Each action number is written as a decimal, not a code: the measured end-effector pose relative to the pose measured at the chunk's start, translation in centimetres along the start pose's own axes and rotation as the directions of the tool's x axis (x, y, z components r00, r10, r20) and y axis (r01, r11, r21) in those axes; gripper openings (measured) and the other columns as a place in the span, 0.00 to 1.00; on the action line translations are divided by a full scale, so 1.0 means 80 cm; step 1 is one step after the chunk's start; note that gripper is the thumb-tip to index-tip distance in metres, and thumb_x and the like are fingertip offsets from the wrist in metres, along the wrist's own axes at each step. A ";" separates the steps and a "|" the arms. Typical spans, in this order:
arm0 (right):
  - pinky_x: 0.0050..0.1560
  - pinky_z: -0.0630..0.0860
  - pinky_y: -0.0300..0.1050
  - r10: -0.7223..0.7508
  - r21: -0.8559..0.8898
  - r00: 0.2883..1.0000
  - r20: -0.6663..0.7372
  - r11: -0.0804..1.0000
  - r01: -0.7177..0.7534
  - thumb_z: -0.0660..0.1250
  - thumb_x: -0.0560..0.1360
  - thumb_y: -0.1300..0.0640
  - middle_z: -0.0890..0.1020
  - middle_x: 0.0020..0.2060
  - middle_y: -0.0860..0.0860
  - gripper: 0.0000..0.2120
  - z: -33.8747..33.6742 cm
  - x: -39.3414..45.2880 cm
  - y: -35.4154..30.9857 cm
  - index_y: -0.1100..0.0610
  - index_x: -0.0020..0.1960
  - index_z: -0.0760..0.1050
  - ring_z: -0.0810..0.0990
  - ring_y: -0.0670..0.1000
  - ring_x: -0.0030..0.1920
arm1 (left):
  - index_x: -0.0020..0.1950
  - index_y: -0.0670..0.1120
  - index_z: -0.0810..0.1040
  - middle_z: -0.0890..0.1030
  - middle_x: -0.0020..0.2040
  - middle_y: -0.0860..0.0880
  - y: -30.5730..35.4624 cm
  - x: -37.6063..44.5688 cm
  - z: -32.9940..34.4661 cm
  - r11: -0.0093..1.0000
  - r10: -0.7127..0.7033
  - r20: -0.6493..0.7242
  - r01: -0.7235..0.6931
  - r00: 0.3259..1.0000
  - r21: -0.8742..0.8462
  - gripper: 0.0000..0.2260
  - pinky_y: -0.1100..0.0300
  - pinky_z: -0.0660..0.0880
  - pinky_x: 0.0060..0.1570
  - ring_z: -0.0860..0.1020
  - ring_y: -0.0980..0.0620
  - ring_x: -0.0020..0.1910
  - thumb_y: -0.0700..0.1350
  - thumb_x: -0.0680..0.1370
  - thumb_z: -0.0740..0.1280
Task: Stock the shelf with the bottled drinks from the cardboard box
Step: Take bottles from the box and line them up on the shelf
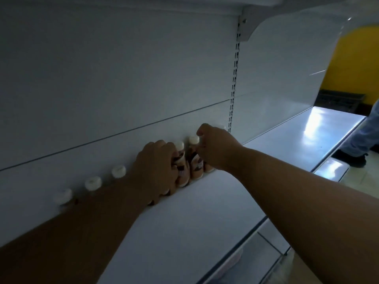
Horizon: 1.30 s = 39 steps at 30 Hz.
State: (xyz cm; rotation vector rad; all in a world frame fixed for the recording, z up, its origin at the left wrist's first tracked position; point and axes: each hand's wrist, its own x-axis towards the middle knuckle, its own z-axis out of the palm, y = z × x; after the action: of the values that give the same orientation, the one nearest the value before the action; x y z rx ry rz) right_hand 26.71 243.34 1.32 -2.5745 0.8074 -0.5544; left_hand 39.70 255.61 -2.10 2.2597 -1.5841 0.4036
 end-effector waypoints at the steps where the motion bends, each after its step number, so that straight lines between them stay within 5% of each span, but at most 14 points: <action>1: 0.45 0.78 0.49 -0.022 -0.008 0.999 0.023 1.000 0.022 0.65 0.76 0.55 0.80 0.47 0.54 0.14 0.005 -0.010 -0.018 0.57 0.60 0.70 0.80 0.54 0.46 | 0.45 0.50 0.74 0.69 0.42 0.52 -0.015 -0.023 -0.010 0.999 -0.036 0.017 0.036 0.999 0.018 0.05 0.51 0.71 0.46 0.71 0.48 0.43 0.47 0.71 0.68; 10: 0.42 0.67 0.42 -0.244 -0.074 0.952 0.185 0.963 0.261 0.64 0.76 0.54 0.75 0.45 0.50 0.09 0.094 -0.048 -0.161 0.57 0.54 0.72 0.76 0.54 0.47 | 0.48 0.48 0.76 0.72 0.44 0.52 -0.142 -0.147 -0.097 0.959 -0.284 0.005 0.284 0.959 -0.007 0.06 0.57 0.68 0.44 0.73 0.49 0.46 0.42 0.73 0.66; 16: 0.43 0.65 0.44 -0.309 -0.199 0.919 0.243 0.912 0.359 0.62 0.77 0.55 0.76 0.46 0.52 0.09 0.125 -0.032 -0.210 0.56 0.55 0.73 0.76 0.54 0.48 | 0.55 0.48 0.76 0.75 0.52 0.48 -0.164 -0.162 -0.106 0.965 -0.243 0.074 0.234 0.967 0.114 0.10 0.56 0.71 0.50 0.73 0.47 0.53 0.42 0.74 0.63; 23: 0.54 0.73 0.48 -0.251 -0.266 0.934 0.253 0.910 0.317 0.63 0.78 0.54 0.76 0.58 0.56 0.16 0.151 -0.003 -0.240 0.57 0.64 0.71 0.76 0.56 0.57 | 0.57 0.47 0.78 0.76 0.54 0.47 -0.181 -0.147 -0.103 0.967 -0.213 0.074 0.199 0.974 0.158 0.12 0.54 0.74 0.52 0.73 0.47 0.56 0.41 0.75 0.64; 29: 0.42 0.68 0.47 -0.216 -0.324 0.951 0.222 0.903 0.281 0.62 0.79 0.50 0.70 0.39 0.50 0.09 0.177 0.012 -0.246 0.53 0.44 0.66 0.72 0.53 0.43 | 0.46 0.46 0.79 0.72 0.43 0.49 -0.188 -0.140 -0.100 0.945 -0.199 0.072 0.172 0.977 0.278 0.04 0.56 0.68 0.39 0.75 0.46 0.50 0.42 0.74 0.65; 32: 0.41 0.66 0.46 -0.187 -0.294 0.963 0.192 0.926 0.238 0.63 0.78 0.51 0.68 0.35 0.49 0.09 0.183 0.015 -0.242 0.53 0.42 0.66 0.72 0.53 0.43 | 0.53 0.46 0.80 0.76 0.51 0.47 -0.191 -0.139 -0.098 0.955 -0.155 0.054 0.136 0.986 0.265 0.08 0.54 0.71 0.42 0.75 0.45 0.53 0.43 0.75 0.66; 36: 0.42 0.66 0.44 -0.198 -0.245 0.961 0.193 0.939 0.242 0.65 0.76 0.54 0.74 0.41 0.51 0.06 0.182 0.021 -0.237 0.55 0.44 0.70 0.77 0.55 0.48 | 0.55 0.46 0.81 0.79 0.52 0.47 -0.187 -0.131 -0.093 0.964 -0.187 0.040 0.175 0.982 0.202 0.11 0.54 0.73 0.47 0.76 0.45 0.54 0.44 0.74 0.67; 39: 0.46 0.69 0.44 -0.226 -0.209 0.951 0.211 0.940 0.269 0.65 0.76 0.55 0.80 0.52 0.54 0.11 0.176 0.021 -0.235 0.57 0.56 0.77 0.78 0.56 0.54 | 0.56 0.47 0.80 0.79 0.53 0.47 -0.183 -0.130 -0.089 0.953 -0.240 0.033 0.228 0.970 0.201 0.11 0.54 0.72 0.47 0.75 0.45 0.55 0.43 0.74 0.67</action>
State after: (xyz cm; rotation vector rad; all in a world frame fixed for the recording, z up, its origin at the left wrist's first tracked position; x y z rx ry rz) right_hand 43.16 260.00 -1.39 -2.9185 0.5136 -0.2961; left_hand 49.82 272.06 -1.89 2.5939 -1.3300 0.4507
